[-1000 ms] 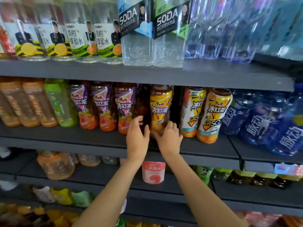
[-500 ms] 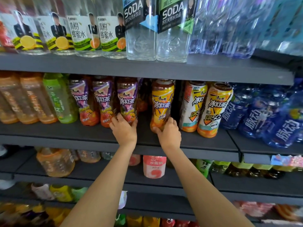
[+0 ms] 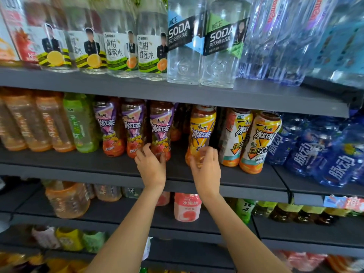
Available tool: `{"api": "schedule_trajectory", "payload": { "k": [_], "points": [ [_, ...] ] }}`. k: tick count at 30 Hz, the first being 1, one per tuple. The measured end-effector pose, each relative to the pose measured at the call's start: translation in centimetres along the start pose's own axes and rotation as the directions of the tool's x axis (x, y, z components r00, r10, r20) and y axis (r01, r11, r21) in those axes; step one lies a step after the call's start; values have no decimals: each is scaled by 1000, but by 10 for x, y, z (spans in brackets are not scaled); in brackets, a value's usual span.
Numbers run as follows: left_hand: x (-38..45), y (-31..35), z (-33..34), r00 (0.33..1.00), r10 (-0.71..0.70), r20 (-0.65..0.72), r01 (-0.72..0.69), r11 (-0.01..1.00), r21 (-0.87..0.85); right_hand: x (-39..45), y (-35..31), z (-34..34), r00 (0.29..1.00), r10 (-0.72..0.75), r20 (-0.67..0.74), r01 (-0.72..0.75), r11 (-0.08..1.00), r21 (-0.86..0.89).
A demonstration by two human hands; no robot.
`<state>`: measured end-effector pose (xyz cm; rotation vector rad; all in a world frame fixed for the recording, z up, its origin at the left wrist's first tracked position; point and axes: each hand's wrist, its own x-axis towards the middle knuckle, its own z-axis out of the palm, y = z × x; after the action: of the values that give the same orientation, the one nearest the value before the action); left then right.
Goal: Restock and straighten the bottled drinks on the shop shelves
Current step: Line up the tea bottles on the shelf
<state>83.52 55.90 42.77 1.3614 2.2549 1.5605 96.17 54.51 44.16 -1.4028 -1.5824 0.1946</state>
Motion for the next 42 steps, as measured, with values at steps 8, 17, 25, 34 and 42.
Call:
{"api": "schedule_trajectory", "payload": {
  "k": [8, 17, 25, 34, 42],
  "points": [
    [23, -4, -8, 980, 195, 32, -193, 979, -59, 27, -43, 51, 912, 5, 411, -78, 984, 162],
    [29, -13, -34, 986, 161, -37, -163, 984, -67, 27, -39, 62, 876, -84, 475, -58, 959, 276],
    [36, -37, -73, 990, 143, 2, -142, 987, -81, 70, -46, 103, 921, 276, 276, -348, 900, 260],
    [38, -41, -75, 981, 190, 31, -186, 977, -101, 76, -50, 123, 939, 252, 235, -295, 941, 166],
    [40, -46, -67, 974, 225, -2, -224, 968, -112, 43, -52, 98, 974, 74, 212, -98, 990, 102]
  ]
}}
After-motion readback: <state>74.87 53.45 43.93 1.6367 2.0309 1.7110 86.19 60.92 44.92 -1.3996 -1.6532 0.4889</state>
